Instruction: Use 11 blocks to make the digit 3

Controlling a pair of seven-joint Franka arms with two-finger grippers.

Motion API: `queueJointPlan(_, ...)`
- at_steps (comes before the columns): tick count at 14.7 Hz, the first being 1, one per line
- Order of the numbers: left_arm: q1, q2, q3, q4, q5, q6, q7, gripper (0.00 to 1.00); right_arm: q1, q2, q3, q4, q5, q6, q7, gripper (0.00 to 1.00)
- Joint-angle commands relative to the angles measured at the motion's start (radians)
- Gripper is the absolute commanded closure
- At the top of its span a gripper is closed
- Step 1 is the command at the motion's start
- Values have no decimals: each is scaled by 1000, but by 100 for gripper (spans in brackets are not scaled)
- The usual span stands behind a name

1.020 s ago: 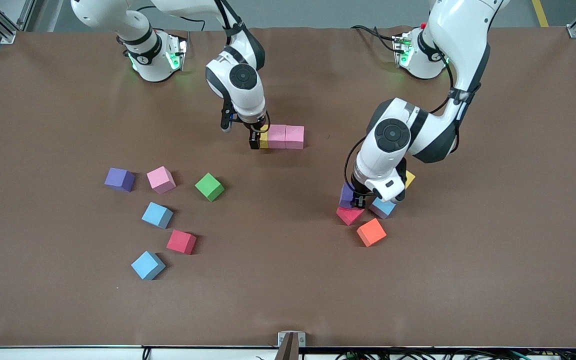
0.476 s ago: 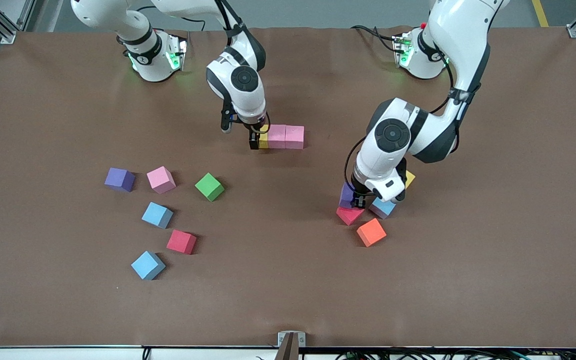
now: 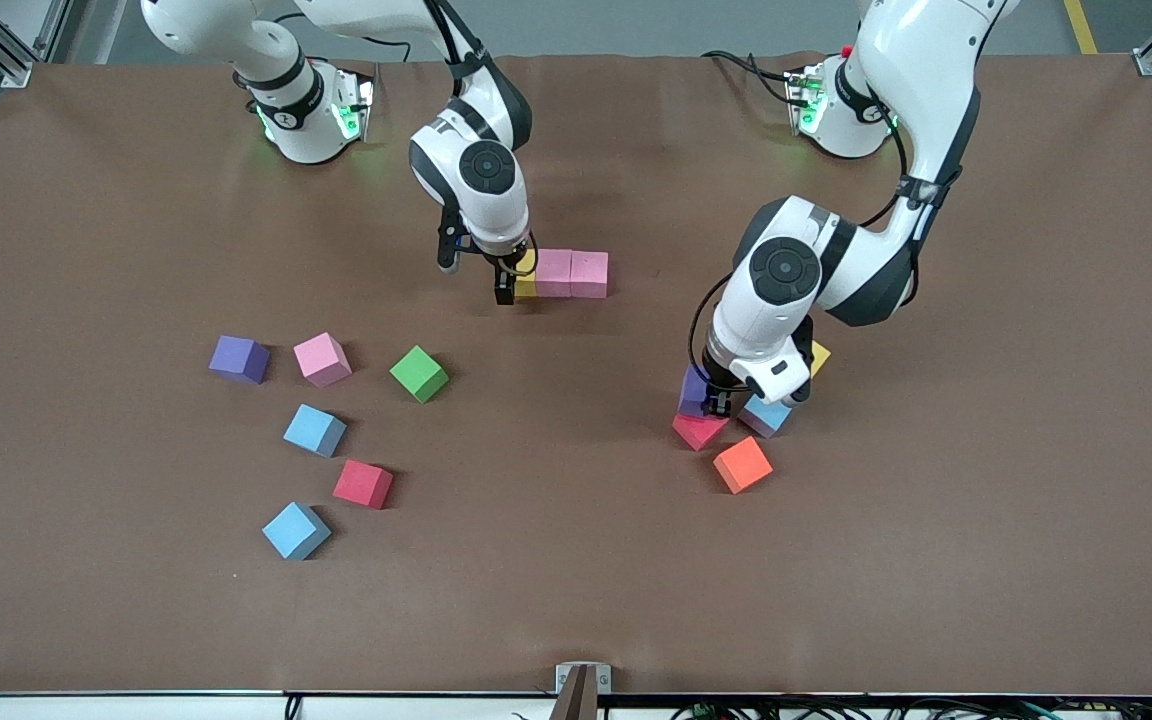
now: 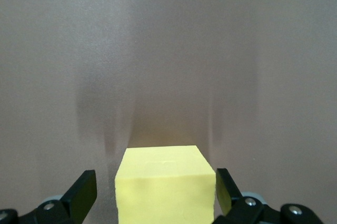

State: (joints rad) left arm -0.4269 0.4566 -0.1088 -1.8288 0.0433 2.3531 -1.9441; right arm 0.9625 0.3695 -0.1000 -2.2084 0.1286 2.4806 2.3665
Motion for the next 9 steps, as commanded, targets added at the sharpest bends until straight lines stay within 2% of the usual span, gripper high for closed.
queueJointPlan(1,-3,7,3,20,-14,-18,-6,69,-25,-32,11,-5,3,-38,-26,0)
queueJointPlan(9,-4,11,3,20,-14,-18,-6,69,-25,-30,16,-5,9,-49,-33,0)
